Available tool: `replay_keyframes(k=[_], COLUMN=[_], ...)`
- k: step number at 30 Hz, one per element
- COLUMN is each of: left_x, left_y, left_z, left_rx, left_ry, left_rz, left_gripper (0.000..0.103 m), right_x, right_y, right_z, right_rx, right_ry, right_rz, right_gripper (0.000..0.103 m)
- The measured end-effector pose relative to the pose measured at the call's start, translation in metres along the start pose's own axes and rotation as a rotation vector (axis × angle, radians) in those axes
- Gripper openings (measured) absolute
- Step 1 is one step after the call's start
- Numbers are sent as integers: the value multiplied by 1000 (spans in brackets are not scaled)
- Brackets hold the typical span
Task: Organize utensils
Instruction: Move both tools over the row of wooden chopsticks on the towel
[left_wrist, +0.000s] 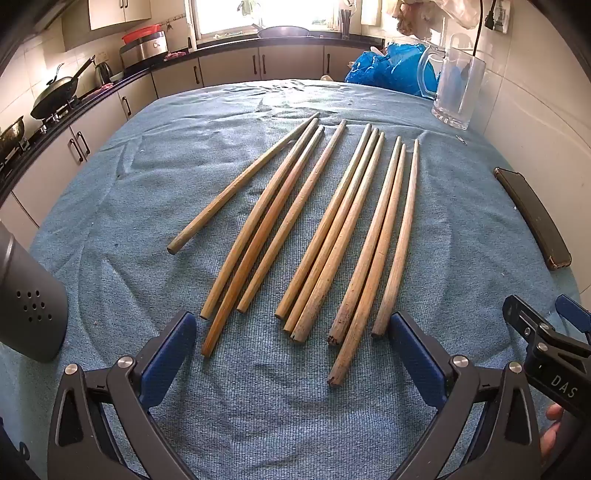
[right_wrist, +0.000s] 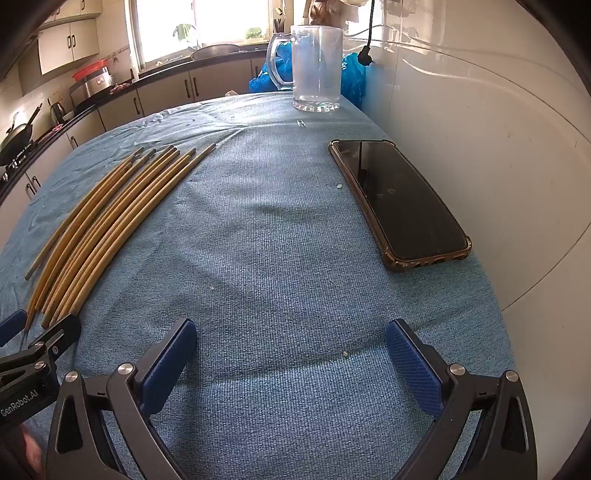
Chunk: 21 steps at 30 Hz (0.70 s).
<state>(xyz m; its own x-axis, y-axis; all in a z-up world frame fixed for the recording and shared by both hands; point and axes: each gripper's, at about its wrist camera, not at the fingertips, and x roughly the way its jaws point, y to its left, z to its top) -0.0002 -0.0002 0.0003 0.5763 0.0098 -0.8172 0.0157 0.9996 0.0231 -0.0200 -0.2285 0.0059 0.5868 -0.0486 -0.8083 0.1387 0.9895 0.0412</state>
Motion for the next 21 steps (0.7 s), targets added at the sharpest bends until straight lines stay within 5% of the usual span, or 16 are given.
replay_keyframes(k=[6,14,21], left_x=[-5,-74,-129], left_y=[-1,9,25], left_z=[-2,-7,-23], left_rx=[41,93,61], left_ry=[11,-177,-261], left_rz=[-26,63,83], left_gripper=[102,102,102], right_x=[-1,2,0], right_y=[-4,0,3], right_z=[0,3,7], right_rx=[3,-6,-28], right_ry=[-2,5,14], right_rz=[5,-8,-5], right_gripper=[103,103,99])
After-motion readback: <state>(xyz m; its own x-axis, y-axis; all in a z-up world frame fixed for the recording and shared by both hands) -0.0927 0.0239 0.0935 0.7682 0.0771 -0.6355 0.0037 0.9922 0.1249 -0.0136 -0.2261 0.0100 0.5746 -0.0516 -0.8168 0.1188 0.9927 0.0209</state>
